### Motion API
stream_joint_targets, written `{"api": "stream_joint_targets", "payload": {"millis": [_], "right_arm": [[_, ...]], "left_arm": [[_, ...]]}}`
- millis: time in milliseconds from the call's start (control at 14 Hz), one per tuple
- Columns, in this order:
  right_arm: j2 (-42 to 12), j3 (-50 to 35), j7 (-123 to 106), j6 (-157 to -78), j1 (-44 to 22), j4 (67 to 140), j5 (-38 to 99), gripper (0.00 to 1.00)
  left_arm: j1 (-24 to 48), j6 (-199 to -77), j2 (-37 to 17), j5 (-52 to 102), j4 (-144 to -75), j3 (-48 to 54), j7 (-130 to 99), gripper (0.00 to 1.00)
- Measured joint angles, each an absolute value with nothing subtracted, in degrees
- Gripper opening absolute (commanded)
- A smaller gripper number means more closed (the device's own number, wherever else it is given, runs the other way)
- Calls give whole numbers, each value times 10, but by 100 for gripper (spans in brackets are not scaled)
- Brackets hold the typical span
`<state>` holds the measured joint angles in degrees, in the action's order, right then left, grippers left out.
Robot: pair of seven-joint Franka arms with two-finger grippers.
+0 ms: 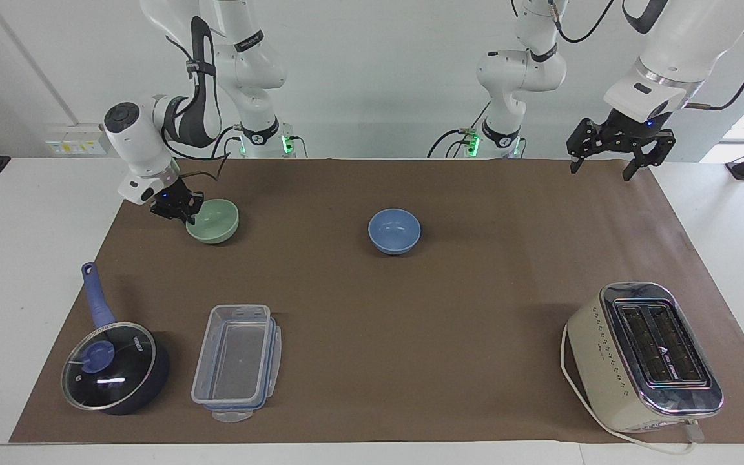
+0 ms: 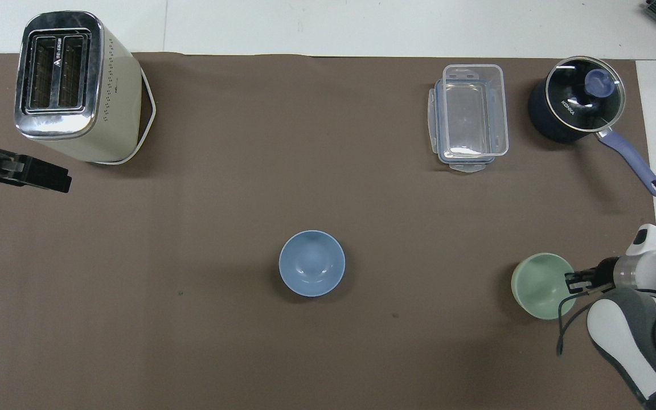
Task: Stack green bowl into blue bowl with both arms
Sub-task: 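Grip the green bowl rim with the right gripper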
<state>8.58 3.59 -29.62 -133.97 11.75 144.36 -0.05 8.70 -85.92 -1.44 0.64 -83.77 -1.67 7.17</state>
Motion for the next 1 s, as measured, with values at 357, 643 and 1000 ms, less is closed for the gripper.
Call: {"api": "stream_joint_targets", "payload": {"millis": [357, 643, 1000], "right_arm": [[91, 33, -296, -1212, 115, 1353, 23, 0], [101, 8, -281, -1145, 113, 1294, 45, 0], [112, -94, -138, -1069, 108, 1222, 46, 0]], "left_arm": [[83, -861, -8, 6, -856, -16, 73, 100], [81, -864, -7, 7, -863, -16, 73, 100], [79, -864, -6, 7, -866, -16, 73, 100]]}}
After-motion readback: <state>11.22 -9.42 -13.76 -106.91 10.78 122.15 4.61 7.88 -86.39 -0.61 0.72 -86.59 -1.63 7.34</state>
